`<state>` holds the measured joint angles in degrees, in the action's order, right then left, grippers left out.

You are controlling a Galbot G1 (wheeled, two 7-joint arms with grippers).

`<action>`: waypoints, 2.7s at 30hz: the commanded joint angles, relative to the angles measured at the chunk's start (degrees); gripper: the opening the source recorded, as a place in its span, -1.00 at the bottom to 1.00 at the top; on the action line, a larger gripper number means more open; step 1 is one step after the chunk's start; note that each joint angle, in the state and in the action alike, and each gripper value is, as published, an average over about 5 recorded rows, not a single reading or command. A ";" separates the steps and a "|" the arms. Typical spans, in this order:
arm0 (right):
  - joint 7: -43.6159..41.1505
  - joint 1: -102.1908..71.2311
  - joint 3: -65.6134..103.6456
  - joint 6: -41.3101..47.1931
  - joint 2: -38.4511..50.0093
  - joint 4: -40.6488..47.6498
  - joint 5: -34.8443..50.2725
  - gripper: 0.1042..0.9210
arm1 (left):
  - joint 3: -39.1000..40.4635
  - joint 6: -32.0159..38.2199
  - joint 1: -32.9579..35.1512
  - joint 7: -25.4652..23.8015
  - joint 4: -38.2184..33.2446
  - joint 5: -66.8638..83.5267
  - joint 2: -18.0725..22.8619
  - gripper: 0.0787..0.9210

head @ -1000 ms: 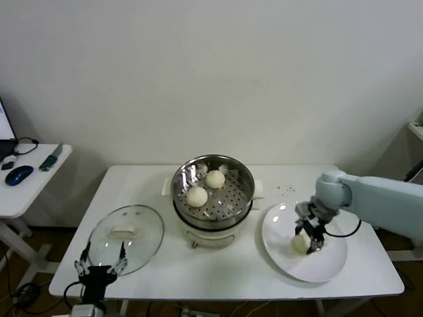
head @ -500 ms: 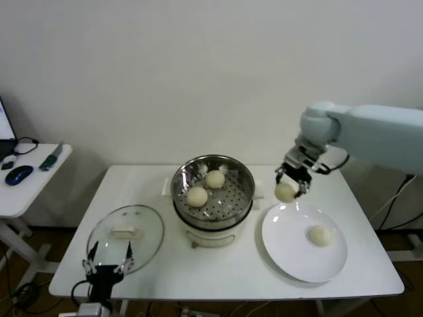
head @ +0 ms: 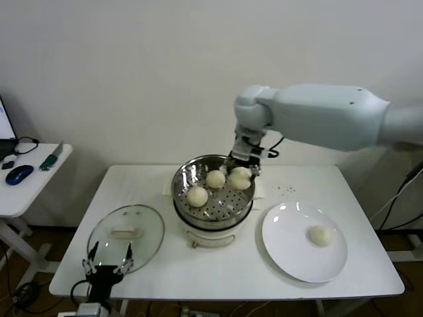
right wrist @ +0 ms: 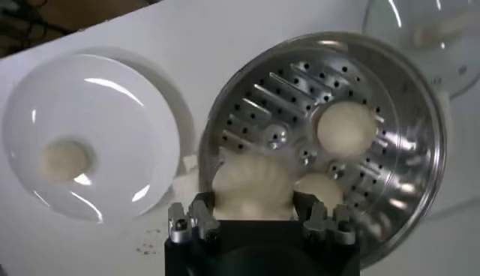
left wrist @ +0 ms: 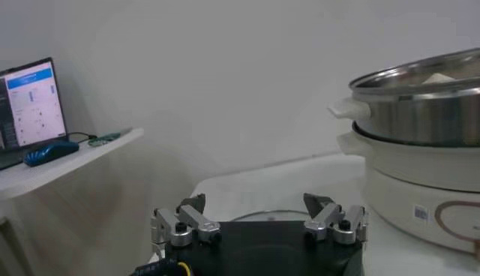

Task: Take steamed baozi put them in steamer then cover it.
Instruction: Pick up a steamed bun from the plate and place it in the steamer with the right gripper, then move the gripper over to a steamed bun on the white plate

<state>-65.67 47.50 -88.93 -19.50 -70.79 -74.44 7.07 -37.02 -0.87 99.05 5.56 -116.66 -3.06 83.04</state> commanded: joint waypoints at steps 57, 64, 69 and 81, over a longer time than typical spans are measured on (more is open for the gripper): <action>11.18 -4.21 -5.37 35.81 34.86 -5.95 18.20 0.76 | 1.84 -1.42 -2.49 -0.34 0.56 -1.26 -1.59 0.77; 9.65 -19.85 5.12 38.48 42.61 -5.40 10.78 0.76 | 1.88 -1.60 -2.11 -0.32 0.08 -2.06 -1.03 0.77; 7.46 -27.91 10.30 37.29 43.03 -3.06 5.35 0.76 | 1.64 -1.67 -1.69 -0.11 -0.12 -2.35 -0.45 0.77; 6.21 -37.58 18.83 34.92 38.22 4.54 -0.74 0.76 | 0.66 -1.68 -1.02 0.36 -0.15 -2.49 0.32 0.77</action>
<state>-58.47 19.87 -77.56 14.47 -33.55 -73.62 11.55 -36.32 -2.55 98.00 5.89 -116.96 -5.48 83.25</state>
